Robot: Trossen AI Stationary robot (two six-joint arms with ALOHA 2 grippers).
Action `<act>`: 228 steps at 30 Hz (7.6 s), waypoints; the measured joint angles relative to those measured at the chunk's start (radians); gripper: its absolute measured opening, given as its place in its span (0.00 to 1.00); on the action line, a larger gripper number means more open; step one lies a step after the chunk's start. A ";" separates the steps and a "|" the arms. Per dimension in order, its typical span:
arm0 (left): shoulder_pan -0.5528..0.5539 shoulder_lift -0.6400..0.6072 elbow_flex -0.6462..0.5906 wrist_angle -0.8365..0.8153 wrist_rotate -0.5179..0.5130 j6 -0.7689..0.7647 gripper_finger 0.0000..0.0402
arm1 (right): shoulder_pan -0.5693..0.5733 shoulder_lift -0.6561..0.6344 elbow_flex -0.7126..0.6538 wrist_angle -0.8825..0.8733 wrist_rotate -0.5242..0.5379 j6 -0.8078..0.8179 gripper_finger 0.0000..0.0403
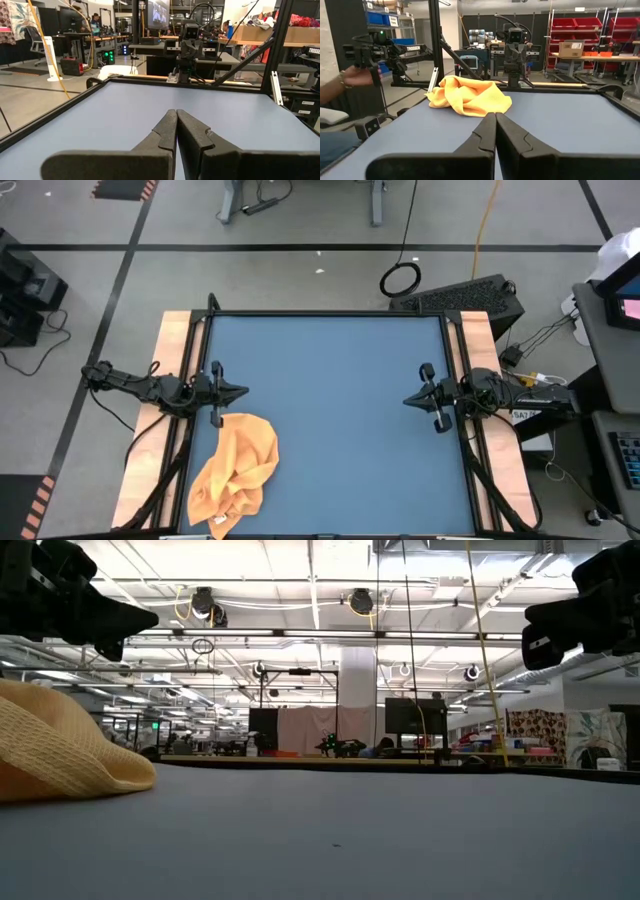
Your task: Roll towel into tight, uniform cylinder
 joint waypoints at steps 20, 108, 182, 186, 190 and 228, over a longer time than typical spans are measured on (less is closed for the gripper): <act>0.000 0.000 0.000 0.001 0.000 0.000 0.04 | 0.000 0.163 0.247 -0.095 0.059 0.060 0.00; -0.236 0.969 0.750 -0.680 0.335 -0.572 0.49 | 0.189 1.708 1.038 -0.200 0.131 0.037 0.00; -0.380 1.472 0.752 -0.104 0.008 -0.499 0.21 | 0.507 2.048 1.375 -0.050 1.056 -0.084 0.01; -0.381 1.472 0.752 -0.105 -0.024 -0.499 0.35 | 0.505 1.981 1.375 -0.134 1.119 -0.082 0.01; -0.381 1.472 0.752 -0.104 -0.064 -0.499 0.47 | 0.501 1.894 1.375 -0.192 1.159 -0.082 0.01; -0.486 1.459 0.806 -0.168 -0.347 -0.260 0.53 | 0.585 1.383 1.375 -0.103 1.282 -0.308 0.02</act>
